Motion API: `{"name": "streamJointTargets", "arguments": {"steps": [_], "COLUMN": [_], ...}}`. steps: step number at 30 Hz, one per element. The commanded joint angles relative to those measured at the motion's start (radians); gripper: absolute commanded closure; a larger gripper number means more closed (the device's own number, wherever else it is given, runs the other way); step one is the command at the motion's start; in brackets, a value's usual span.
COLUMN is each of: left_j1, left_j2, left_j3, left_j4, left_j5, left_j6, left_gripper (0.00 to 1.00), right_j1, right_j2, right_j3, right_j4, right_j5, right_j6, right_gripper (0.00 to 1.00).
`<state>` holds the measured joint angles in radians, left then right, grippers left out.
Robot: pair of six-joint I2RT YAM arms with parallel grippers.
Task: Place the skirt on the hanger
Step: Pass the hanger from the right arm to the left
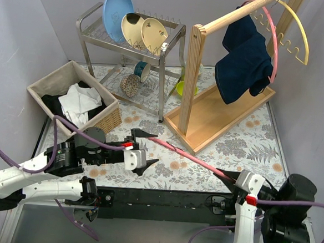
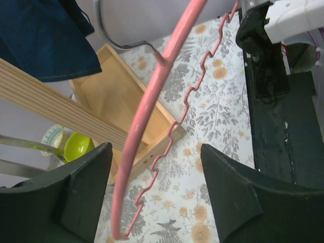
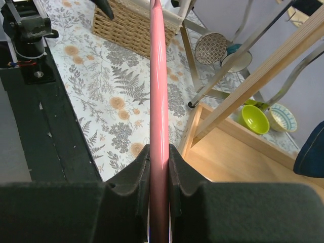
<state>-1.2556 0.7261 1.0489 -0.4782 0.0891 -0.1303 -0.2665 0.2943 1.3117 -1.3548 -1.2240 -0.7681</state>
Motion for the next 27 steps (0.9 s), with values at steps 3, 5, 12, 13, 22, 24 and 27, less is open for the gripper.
{"name": "streamJointTargets", "arguments": {"steps": [3, 5, 12, 13, 22, 24, 27], "left_j1": [0.002, 0.002, 0.004, 0.004, 0.024, 0.031, 0.042], "left_j2": [0.052, 0.067, 0.11, 0.113, 0.16, 0.189, 0.217], "left_j3": [-0.023, -0.032, -0.055, -0.058, 0.008, 0.02, 0.025], "left_j4": [-0.013, -0.005, 0.007, 0.009, -0.002, -0.016, -0.036], "left_j5": [-0.025, -0.031, -0.031, -0.034, 0.027, 0.058, 0.098], "left_j6": [0.009, 0.009, 0.011, 0.011, -0.014, -0.022, -0.041], "left_gripper": [0.41, 0.48, 0.55, 0.55, 0.52, 0.54, 0.7], "right_j1": [-0.004, -0.005, -0.004, -0.004, 0.001, 0.001, 0.001], "right_j2": [0.068, 0.081, 0.117, 0.115, 0.105, 0.106, 0.112], "right_j3": [-0.075, -0.095, -0.158, -0.166, -0.232, -0.239, -0.253], "right_j4": [0.042, 0.043, 0.043, 0.043, 0.042, 0.042, 0.043], "right_j5": [-0.114, -0.127, -0.149, -0.161, -0.201, -0.207, -0.213], "right_j6": [-0.146, -0.166, -0.263, -0.275, -0.301, -0.306, -0.321], "right_gripper": [0.99, 0.99, 0.99, 0.99, 0.99, 0.99, 0.99]}}
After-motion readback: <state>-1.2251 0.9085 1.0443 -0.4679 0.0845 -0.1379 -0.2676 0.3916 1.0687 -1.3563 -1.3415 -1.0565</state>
